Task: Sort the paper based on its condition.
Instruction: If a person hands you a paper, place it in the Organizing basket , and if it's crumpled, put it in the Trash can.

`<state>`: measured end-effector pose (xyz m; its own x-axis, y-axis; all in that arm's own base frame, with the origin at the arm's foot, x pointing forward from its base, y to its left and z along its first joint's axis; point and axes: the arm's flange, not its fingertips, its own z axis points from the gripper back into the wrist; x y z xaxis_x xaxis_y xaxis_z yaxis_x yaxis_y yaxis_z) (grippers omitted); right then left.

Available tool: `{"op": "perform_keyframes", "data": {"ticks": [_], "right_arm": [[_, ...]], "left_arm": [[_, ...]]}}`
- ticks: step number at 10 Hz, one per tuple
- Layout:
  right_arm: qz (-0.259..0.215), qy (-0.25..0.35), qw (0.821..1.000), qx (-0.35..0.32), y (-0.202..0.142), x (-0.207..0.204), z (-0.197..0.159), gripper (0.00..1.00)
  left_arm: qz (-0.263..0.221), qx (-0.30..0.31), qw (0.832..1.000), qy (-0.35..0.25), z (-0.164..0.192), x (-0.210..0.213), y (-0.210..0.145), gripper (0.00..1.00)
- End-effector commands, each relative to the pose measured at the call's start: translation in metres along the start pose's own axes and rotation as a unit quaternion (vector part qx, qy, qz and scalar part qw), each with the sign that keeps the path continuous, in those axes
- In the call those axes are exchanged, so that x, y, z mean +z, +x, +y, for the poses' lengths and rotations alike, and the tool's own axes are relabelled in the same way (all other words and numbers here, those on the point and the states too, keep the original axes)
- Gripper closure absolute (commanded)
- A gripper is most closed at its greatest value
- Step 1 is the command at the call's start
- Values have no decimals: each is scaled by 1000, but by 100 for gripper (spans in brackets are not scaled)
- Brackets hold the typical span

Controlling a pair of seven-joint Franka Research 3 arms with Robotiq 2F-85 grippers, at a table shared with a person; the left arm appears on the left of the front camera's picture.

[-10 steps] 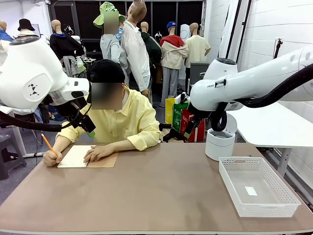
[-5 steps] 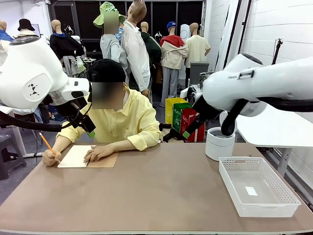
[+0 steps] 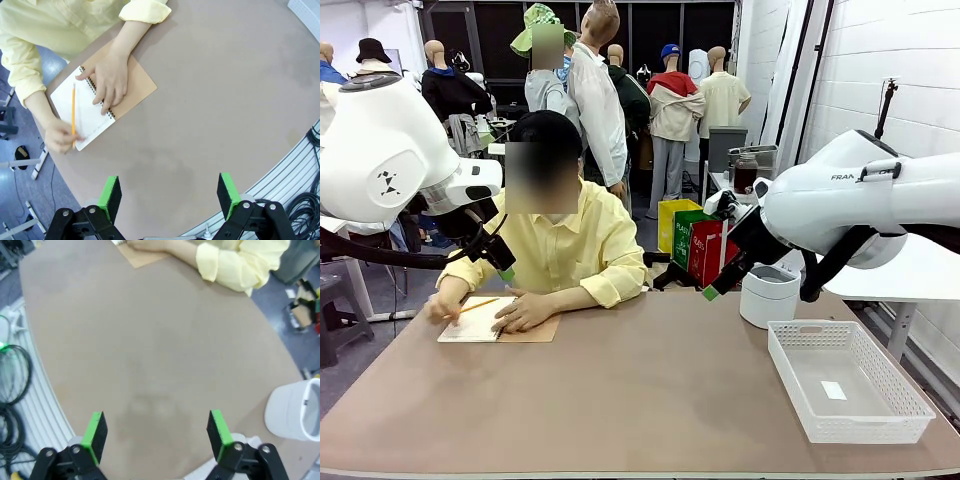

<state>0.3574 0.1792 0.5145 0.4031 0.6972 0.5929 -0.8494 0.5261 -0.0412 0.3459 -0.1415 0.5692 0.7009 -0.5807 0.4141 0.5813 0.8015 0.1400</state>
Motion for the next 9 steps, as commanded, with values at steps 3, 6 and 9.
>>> {"op": "perform_keyframes", "data": {"ticks": [3,6,9], "right_arm": [[4,-7,1000,-4,4,0,-3,0],[4,-7,1000,-4,4,0,-3,0],[4,-7,1000,-4,4,0,-3,0]], "left_arm": [[-1,0,1000,-1,1,1,0,0],[-1,0,1000,-1,1,1,0,0],[-1,0,1000,-1,1,1,0,0]]}}
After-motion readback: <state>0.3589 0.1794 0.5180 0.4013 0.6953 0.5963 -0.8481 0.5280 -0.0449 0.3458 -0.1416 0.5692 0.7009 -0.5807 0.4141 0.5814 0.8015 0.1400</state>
